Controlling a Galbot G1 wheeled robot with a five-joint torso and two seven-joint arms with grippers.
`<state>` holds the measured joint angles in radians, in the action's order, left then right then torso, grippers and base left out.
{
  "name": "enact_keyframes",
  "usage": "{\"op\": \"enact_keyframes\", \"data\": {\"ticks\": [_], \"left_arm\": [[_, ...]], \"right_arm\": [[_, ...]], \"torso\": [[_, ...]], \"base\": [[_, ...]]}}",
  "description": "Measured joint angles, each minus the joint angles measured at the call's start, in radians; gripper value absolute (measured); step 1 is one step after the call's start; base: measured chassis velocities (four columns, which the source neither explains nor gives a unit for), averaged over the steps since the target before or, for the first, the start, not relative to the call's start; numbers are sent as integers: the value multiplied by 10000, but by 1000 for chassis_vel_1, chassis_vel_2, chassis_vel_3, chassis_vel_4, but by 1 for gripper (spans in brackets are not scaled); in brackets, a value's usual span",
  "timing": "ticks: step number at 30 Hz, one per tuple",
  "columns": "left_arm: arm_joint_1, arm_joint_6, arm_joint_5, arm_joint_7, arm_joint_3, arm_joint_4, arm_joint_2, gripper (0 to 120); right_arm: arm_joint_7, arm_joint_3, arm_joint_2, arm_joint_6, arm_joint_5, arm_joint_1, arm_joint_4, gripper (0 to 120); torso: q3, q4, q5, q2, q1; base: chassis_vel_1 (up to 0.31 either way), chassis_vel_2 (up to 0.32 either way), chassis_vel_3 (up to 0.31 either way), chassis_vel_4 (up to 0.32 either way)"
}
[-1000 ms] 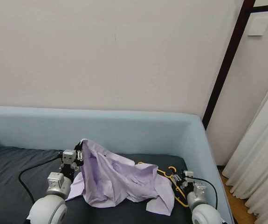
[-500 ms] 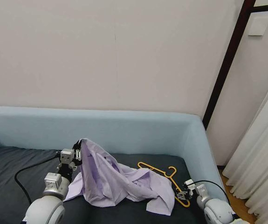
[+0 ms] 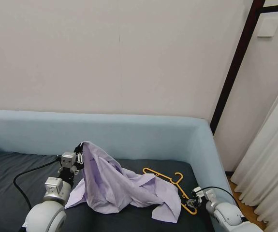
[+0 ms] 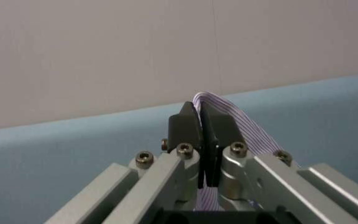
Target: Pick up the clothes from the sofa and hang them on the clothes hanger.
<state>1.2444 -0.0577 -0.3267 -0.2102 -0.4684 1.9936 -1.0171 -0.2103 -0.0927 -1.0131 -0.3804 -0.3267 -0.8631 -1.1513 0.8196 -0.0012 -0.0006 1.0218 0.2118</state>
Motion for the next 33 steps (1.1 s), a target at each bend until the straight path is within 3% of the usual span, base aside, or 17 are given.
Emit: {"op": "enact_keyframes", "data": {"ticks": [2,9,16,25,33], "left_arm": [[-21,2,-37,-3,12,0,7,0],[-58,14,-82,-10,40,-41,25,0],[-52,43,-83,-12,42,-78,30,0],[-167,54,-80,-17,125,-156,-12,0],[-266,53,-153,-8,184,-173,91,0]], "right_arm": [[-33,-30,-45,23,24,0,81,48],[-80,-47,-179,40,164,-19,177,46],[-334,-104,-267,52,477,-60,267,35],[-221,-157,-186,42,504,-77,154,4],[1150,-656,-12,1120,-217,101,-185,4]], "torso": [[0,0,-1,0,0],[0,1,-1,0,0],[-1,1,-1,0,0],[0,0,0,-1,0],[0,2,1,0,0]], "base": [[0,0,0,0],[0,0,0,0],[0,0,0,0],[0,0,0,0],[0,0,0,0]]}}
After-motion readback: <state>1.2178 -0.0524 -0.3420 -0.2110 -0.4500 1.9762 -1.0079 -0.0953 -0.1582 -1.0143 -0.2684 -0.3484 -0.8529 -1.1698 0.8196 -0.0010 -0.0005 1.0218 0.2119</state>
